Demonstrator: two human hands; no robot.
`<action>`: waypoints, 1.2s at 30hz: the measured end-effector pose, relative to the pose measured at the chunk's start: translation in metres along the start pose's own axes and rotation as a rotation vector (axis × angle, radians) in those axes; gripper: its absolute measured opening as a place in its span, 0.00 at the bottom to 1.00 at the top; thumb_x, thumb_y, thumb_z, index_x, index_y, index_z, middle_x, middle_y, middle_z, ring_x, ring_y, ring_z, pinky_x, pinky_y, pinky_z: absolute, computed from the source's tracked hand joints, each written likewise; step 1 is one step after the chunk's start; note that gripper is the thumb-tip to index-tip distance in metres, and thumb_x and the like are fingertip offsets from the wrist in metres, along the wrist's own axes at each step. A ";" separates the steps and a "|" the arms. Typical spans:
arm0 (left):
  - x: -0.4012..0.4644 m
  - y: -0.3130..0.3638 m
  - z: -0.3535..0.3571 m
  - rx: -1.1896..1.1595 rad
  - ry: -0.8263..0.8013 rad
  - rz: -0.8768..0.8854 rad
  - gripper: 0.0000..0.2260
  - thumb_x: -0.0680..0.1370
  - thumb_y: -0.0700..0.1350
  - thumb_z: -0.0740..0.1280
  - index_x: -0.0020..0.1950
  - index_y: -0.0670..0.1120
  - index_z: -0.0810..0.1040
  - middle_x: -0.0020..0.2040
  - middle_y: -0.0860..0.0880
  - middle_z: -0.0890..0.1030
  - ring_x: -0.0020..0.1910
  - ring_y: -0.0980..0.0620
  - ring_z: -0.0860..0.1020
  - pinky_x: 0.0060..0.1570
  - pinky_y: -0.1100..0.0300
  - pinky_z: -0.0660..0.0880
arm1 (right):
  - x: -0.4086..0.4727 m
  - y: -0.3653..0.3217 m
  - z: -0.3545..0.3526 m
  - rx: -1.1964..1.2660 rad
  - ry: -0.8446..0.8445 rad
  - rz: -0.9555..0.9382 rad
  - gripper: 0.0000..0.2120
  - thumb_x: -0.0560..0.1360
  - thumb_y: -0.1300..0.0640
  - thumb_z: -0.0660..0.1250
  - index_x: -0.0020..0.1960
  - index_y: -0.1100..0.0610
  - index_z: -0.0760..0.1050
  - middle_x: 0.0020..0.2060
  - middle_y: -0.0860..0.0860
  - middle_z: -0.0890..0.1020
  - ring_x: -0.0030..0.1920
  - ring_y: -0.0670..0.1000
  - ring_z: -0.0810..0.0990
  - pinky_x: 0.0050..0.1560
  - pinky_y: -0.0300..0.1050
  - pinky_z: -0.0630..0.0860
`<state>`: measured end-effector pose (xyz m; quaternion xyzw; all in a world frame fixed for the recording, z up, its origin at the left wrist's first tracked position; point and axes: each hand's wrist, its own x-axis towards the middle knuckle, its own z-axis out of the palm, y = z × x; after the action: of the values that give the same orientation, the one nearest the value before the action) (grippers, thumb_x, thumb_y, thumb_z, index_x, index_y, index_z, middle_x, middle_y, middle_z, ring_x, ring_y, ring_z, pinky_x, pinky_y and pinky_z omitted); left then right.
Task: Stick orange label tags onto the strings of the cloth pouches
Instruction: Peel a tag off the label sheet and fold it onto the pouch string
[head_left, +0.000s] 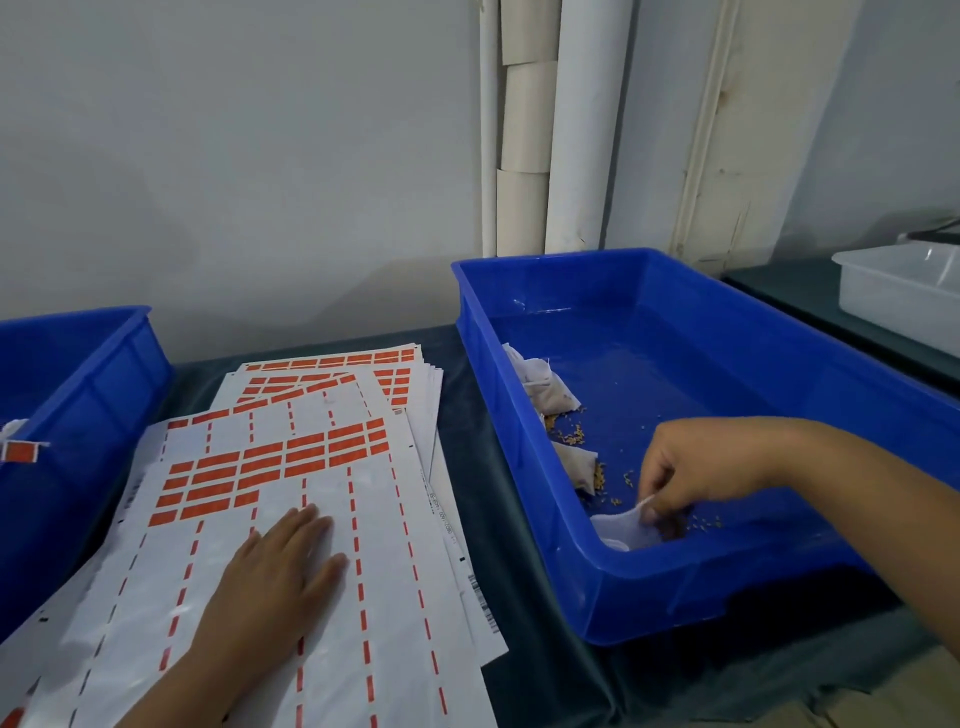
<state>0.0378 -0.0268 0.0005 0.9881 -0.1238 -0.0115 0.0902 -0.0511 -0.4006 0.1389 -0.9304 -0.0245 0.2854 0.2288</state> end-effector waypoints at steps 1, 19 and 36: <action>0.000 0.000 0.000 0.001 -0.001 0.000 0.27 0.76 0.65 0.48 0.74 0.58 0.55 0.76 0.58 0.52 0.74 0.56 0.54 0.72 0.55 0.48 | -0.001 0.000 -0.002 0.040 0.049 -0.001 0.09 0.75 0.54 0.69 0.36 0.50 0.83 0.31 0.46 0.83 0.33 0.41 0.80 0.41 0.35 0.75; 0.029 0.006 -0.007 -0.032 0.121 0.049 0.19 0.75 0.63 0.57 0.62 0.59 0.69 0.63 0.61 0.71 0.57 0.58 0.69 0.59 0.63 0.67 | 0.067 -0.166 -0.018 1.225 0.719 -0.325 0.08 0.76 0.57 0.65 0.55 0.56 0.74 0.55 0.57 0.79 0.55 0.57 0.79 0.60 0.59 0.75; 0.049 -0.042 -0.020 -1.015 0.228 -0.181 0.07 0.79 0.54 0.57 0.50 0.58 0.74 0.52 0.59 0.78 0.48 0.55 0.78 0.51 0.58 0.73 | 0.185 -0.227 0.093 1.124 0.761 -0.193 0.04 0.77 0.49 0.63 0.43 0.44 0.73 0.44 0.37 0.76 0.46 0.45 0.77 0.40 0.33 0.73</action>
<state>0.0964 0.0045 0.0123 0.8218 -0.0062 0.0297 0.5690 0.0724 -0.1261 0.0742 -0.6997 0.1267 -0.1137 0.6939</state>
